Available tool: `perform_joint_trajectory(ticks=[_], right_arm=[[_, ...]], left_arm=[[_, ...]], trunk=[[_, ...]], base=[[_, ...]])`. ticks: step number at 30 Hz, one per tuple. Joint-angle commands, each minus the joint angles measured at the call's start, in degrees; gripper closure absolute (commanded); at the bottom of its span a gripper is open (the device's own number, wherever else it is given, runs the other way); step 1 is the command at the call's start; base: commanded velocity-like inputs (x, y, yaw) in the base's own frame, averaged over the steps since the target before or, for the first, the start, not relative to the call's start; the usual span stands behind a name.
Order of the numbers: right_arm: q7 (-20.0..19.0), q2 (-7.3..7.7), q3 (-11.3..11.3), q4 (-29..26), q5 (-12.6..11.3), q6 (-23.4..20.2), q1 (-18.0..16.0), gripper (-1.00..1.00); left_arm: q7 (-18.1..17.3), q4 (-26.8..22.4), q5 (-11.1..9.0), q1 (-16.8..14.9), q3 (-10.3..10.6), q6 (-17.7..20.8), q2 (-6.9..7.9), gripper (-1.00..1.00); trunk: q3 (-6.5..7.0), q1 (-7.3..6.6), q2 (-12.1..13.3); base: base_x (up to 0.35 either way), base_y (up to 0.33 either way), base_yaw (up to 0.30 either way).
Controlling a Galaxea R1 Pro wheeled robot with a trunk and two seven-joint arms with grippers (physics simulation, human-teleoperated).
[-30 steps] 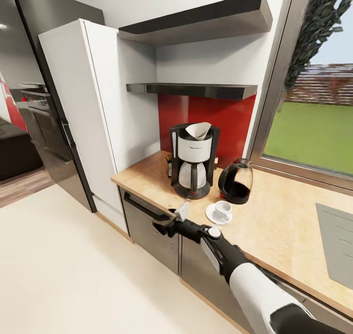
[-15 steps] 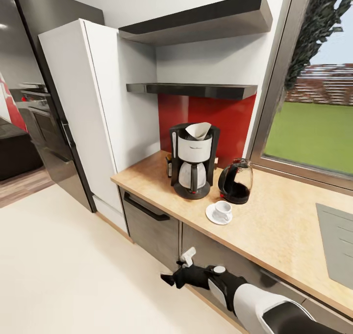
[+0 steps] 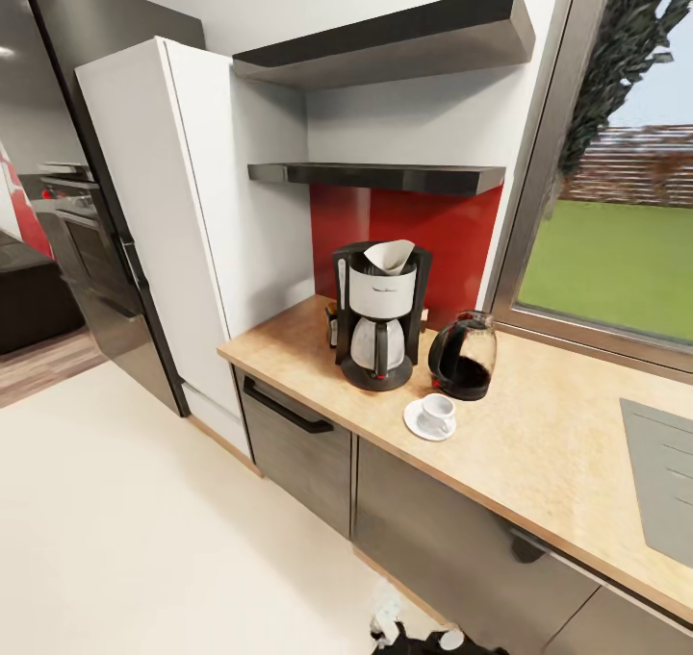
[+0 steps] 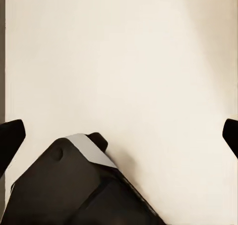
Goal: Set up a coffee station on the kitchen countertop: keep the coffee maker on the countertop, move the bottle of coffee from the kitchen shelf to the counter next to the coffee maker, place a paper coffee filter on top of the coffee maker, put the saucer next to the coffee maker with the coffee cup on the saucer, and place the electric kettle next to the coffee maker.
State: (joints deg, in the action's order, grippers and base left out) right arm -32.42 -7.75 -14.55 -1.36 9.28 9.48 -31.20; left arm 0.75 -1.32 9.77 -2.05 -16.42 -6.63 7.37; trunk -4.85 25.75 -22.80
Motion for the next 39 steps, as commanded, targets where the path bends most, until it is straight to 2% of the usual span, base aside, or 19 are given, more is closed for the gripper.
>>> perform_joint_trajectory(ticks=[1,4,8,9,10,12,14,17,20,26,28,30,31,33,36,39], right_arm=[[2.75,0.79,0.14,0.04,0.61,0.21,1.35,-1.0],[6.68,2.07,0.14,0.08,0.68,-2.81,4.03,-1.0],[9.62,3.77,0.14,0.05,0.65,-12.15,7.48,-1.0],[10.19,4.24,0.14,0.05,0.65,-16.12,9.47,-1.0],[10.43,4.43,0.14,0.04,0.65,-17.73,11.1,-1.0],[10.94,4.54,0.14,0.04,0.62,-18.55,12.73,-1.0],[13.3,4.62,0.14,0.04,0.58,-19.06,14.62,-1.0],[20.88,4.61,0.26,0.04,0.23,-19.34,16.75,-1.0],[25.16,4.59,0.49,-0.02,0.04,-19.39,17.24,-1.0],[27.83,4.58,1.16,-0.04,-0.15,-19.48,17.66,-1.0],[28.01,4.58,3.16,-0.04,-0.35,-19.49,17.94,-1.0],[28.18,4.53,8.46,-0.04,-1.75,-19.64,18.14,-1.0],[28.22,4.52,9.96,-0.04,-2.27,-19.8,18.17,-1.0],[28.72,4.52,15.19,-0.04,-4.04,-21.19,18.23,-1.0],[29.47,4.4,18.42,-0.04,-5.02,-23.35,18.26,-1.0],[29.81,4.25,19.86,-0.1,-5.58,-24.79,18.27,-1.0]], left_arm=[[0.08,0.09,0.6,-0.06,-0.46,-0.23,-0.03,-1.0],[0.05,0.09,0.6,-0.06,-0.46,-0.23,-0.06,-1.0],[0.04,0.09,0.6,-0.06,-0.46,-0.23,-0.06,-1.0],[0.04,0.09,0.6,-0.06,-0.46,-0.23,-0.07,-1.0],[0.04,0.09,0.6,-0.06,-0.46,-0.23,-0.07,-1.0],[0.04,0.09,0.6,-0.06,-0.44,-0.23,-0.04,-1.0],[0.04,0.09,0.65,-0.06,-0.4,-0.23,-0.05,-1.0],[0.04,0.09,0.68,-0.06,-0.37,-0.23,-0.07,-1.0],[0.07,0.09,0.69,-0.06,-0.37,-0.28,-0.07,-1.0],[0.12,0.09,0.66,0.0,-0.37,-0.38,0.0,-1.0],[0.13,0.09,0.63,0.01,-0.4,-0.39,0.05,-1.0],[0.13,0.09,0.61,0.02,-0.43,-0.4,0.08,-1.0],[0.13,0.09,0.61,0.02,-0.44,-0.4,0.09,-1.0],[0.13,0.09,0.6,0.02,-0.48,-0.48,0.1,-1.0],[0.13,0.14,0.57,0.08,-0.67,-1.32,0.13,-1.0],[0.13,0.17,0.57,0.11,-0.56,-2.28,0.1,-1.0]], trunk=[[-0.12,0.03,-0.12],[-0.12,0.03,-0.12],[-0.12,0.03,-0.12],[-0.12,0.03,-0.12],[-0.12,0.03,-0.12],[-0.12,0.03,-0.12],[-0.12,0.03,-0.12],[-0.12,0.03,-0.12],[-0.12,0.03,-0.12],[-0.12,0.03,-0.12],[-0.12,0.03,-0.12],[-0.12,0.03,-0.12],[-0.12,0.03,-0.12],[-0.12,0.03,-0.12],[-0.12,0.03,-0.12],[-0.12,0.03,-0.12]], base=[[0.0,0.0,0.0],[0.0,0.0,0.0],[0.0,0.0,0.0],[0.0,0.0,0.0],[0.0,0.0,0.0],[0.0,0.0,0.0],[0.0,0.0,0.0],[0.0,0.0,0.0],[0.0,0.0,0.0],[0.0,0.0,0.0],[0.0,0.0,0.0],[0.0,0.0,-0.023],[0.0,0.0,-0.07],[0.0,0.0,-0.157],[0.0,0.0,-0.219],[0.0,0.0,-0.254]])
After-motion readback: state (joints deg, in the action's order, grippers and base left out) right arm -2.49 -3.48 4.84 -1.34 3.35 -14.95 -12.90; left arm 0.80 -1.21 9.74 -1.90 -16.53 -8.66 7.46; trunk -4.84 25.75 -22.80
